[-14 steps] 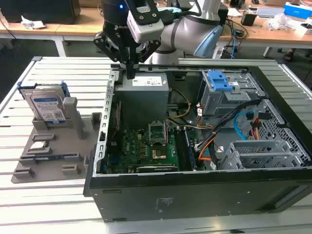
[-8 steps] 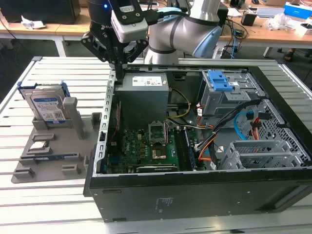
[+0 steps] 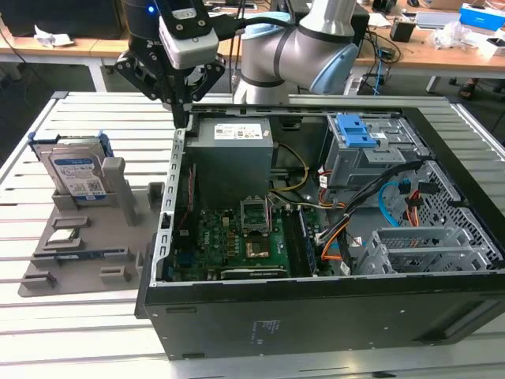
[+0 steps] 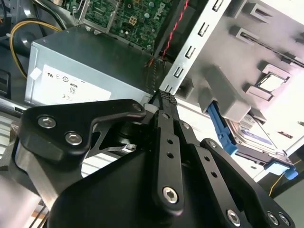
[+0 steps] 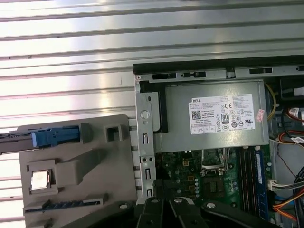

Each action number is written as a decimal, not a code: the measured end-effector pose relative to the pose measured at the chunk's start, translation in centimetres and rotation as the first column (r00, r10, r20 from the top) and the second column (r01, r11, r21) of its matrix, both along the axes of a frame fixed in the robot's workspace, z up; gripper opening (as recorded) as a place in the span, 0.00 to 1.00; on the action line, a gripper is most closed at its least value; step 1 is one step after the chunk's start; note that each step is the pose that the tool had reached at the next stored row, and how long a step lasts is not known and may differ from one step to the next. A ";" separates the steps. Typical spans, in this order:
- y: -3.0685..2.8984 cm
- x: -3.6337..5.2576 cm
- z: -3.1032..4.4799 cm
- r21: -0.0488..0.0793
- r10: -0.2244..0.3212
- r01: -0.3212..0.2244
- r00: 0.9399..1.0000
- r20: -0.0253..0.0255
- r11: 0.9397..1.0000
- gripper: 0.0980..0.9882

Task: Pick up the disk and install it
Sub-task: 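Reach for the disk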

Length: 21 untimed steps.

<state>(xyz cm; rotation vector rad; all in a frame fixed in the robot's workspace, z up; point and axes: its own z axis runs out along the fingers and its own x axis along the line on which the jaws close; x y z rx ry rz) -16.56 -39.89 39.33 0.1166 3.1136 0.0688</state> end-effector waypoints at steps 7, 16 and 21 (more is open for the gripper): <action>0.00 -1.85 0.00 0.000 0.000 0.000 1.000 0.000 1.000 0.01; 0.00 -3.78 0.00 0.000 0.000 0.000 1.000 0.000 1.000 0.01; 0.00 -5.04 0.00 0.000 0.000 0.000 1.000 0.000 1.000 0.01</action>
